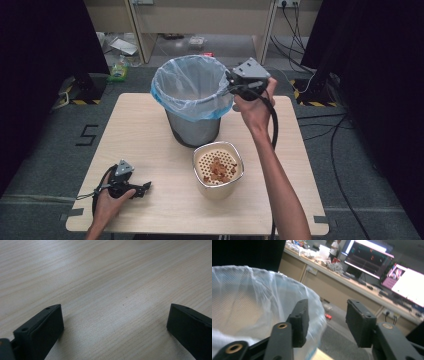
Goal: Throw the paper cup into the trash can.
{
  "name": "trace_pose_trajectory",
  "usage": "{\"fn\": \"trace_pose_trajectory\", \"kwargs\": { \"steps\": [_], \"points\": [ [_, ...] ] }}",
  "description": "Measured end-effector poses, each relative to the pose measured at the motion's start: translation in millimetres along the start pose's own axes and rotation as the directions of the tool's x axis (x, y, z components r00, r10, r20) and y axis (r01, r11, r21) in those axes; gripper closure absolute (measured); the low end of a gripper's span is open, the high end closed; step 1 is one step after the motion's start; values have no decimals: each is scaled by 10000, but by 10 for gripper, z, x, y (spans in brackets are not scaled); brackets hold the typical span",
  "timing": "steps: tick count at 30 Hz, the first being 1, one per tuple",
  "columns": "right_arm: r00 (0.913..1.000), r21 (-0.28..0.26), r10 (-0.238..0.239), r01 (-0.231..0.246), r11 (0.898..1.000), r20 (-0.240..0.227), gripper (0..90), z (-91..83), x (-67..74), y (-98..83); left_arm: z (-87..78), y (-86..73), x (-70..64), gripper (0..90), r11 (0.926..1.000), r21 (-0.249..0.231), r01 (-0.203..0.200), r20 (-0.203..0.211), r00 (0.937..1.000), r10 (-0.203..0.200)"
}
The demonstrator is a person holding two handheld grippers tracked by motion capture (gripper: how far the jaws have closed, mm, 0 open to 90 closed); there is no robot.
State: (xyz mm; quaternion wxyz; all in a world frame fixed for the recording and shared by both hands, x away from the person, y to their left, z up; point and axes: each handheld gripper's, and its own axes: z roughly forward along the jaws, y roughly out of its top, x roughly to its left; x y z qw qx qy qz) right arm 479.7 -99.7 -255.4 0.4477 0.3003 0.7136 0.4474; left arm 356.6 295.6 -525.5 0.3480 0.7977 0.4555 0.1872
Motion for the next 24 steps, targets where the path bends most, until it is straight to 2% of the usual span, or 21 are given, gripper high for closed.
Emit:
{"fn": "trace_pose_trajectory", "kwargs": {
  "steps": [1, 2, 4, 5, 7, 8, 11, 12, 15, 22, 24],
  "points": [
    [9996, 117, 290, -290, 9995, -11, 492, -89, -74, -83, 0, 0, 0, 0, 10000, 2, -2, 0, 10000, 2],
    [9996, 117, 290, -290, 9995, -11, 492, -89, -74, -83, 0, 0, 0, 0, 10000, 2, -2, 1, 10000, 2],
    [9982, 297, 592, -593, 9978, 11, 472, -214, -162, -240, 0, 0, 0, 0, 10000, 3, 0, 1, 10000, 0],
    [9982, 297, 592, -593, 9978, 11, 472, -214, -162, -240, 0, 0, 0, 0, 10000, 1, 0, 1, 10000, 0],
    [9964, 607, 843, -840, 9946, -22, 461, -314, -231, -414, 0, 0, 0, 0, 10000, 1, -1, 2, 10000, 1],
    [9964, 607, 843, -840, 9946, -22, 461, -314, -231, -414, 0, 0, 0, 0, 10000, 4, -3, 0, 10000, 3],
    [9955, 900, 946, -939, 9915, -34, 453, -442, -288, -624, -1, 0, 0, 1, 10000, 7, -7, 1, 10000, 7],
    [9955, 900, 946, -939, 9915, -34, 453, -442, -288, -624, -1, 0, 0, 1, 10000, 7, -7, 1, 10000, 7],
    [9955, 1106, 939, -924, 9896, -85, 448, -544, -308, -785, -1, 0, 0, 1, 10000, 7, -6, 1, 10000, 6],
    [9933, 1671, 1110, -1043, 9804, -316, 441, -765, -293, -1151, -1, 0, 0, 1, 10000, 8, -9, -1, 10000, 9],
    [9930, 1735, 1128, -1053, 9792, -338, 439, -786, -290, -1196, -1, 0, 0, 1, 10000, 8, -7, -1, 10000, 7]
  ]
}}
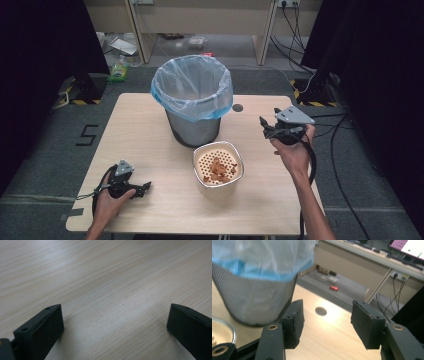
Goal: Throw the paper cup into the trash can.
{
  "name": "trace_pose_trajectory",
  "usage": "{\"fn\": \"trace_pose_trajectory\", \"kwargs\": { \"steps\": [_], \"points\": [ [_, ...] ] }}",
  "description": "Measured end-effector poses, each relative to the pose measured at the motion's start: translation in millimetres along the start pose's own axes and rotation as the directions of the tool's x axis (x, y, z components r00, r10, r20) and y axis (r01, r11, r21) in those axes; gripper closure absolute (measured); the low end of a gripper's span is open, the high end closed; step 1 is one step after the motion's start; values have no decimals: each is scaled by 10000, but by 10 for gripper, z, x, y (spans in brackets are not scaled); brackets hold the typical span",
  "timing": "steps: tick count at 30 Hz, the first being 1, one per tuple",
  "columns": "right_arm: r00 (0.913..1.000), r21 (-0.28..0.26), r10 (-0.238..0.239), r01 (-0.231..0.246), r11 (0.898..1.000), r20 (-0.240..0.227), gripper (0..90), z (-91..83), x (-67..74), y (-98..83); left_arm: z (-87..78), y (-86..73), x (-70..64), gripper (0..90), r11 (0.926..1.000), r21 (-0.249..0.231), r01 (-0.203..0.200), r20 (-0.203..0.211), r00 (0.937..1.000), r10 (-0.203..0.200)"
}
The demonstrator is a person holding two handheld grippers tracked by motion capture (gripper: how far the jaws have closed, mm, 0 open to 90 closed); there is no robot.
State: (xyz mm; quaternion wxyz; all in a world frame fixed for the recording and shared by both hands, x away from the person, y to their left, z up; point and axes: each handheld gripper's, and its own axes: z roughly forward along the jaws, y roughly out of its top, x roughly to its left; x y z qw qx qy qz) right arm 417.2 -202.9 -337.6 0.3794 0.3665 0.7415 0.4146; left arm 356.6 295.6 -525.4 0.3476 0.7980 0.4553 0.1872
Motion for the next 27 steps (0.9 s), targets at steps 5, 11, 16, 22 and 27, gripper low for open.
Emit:
{"fn": "trace_pose_trajectory", "kwargs": {
  "steps": [5, 11, 16, 22, 27],
  "points": [
    [9998, 296, 174, -170, 9994, -126, 430, -40, 8, -231, 0, 0, 0, 0, 10000, 0, 2, 0, 10000, -2],
    [9987, 555, 378, -359, 9978, -338, 418, -79, 50, -458, -1, 0, -1, 0, 10000, 1, 7, -17, 10000, -7],
    [9971, 788, 612, -575, 9952, -447, 406, -101, 101, -651, -1, -1, -2, 1, 10000, 1, 8, -24, 10000, -8],
    [9954, 1100, 798, -736, 9912, -529, 394, -108, 158, -874, -1, -1, -2, 1, 10000, 2, 12, -25, 10000, -12],
    [9932, 1456, 925, -813, 9860, -714, 382, -108, 223, -1061, -1, -1, -2, 1, 10000, -1, 15, -27, 10000, -15]
  ]
}}
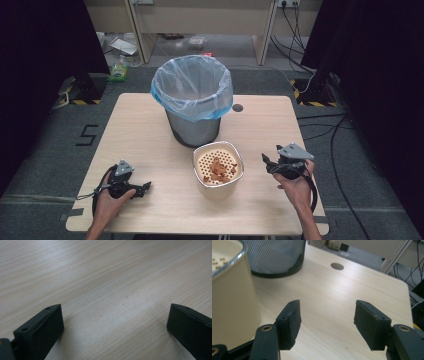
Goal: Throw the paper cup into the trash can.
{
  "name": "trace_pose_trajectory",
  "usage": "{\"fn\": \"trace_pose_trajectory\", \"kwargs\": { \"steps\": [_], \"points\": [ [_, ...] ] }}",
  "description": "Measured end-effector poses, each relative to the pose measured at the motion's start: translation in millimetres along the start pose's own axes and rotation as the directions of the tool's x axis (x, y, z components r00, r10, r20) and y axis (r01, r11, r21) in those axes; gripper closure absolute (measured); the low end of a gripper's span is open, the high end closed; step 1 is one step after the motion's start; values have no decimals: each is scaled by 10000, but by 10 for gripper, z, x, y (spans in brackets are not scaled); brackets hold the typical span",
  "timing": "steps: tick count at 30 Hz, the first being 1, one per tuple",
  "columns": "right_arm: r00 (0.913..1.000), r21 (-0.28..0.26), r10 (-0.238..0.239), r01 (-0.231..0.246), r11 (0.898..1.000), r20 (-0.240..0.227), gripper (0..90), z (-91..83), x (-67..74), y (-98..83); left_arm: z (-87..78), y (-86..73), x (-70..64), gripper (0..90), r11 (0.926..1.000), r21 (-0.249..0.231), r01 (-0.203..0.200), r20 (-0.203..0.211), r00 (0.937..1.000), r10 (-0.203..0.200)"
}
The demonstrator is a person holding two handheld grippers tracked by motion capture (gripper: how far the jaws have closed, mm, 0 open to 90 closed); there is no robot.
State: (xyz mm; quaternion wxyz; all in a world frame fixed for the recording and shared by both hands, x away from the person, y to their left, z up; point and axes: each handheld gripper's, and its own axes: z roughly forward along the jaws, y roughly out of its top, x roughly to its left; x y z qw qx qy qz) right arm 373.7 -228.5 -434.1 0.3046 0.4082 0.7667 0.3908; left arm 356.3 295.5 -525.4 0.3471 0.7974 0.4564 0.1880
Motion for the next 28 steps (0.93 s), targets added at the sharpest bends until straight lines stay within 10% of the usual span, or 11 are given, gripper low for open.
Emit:
{"fn": "trace_pose_trajectory", "kwargs": {
  "steps": [16, 28],
  "points": [
    [9959, 2256, 365, -170, 9741, -822, 348, 291, 162, -596, -3, -2, -3, 0, 10000, 4, 16, 11, 10000, -16],
    [9872, 2331, 1017, -709, 9699, -1228, 281, 342, 189, -678, -3, -3, -3, 0, 10000, 3, 29, 16, 10000, -29]
  ]
}}
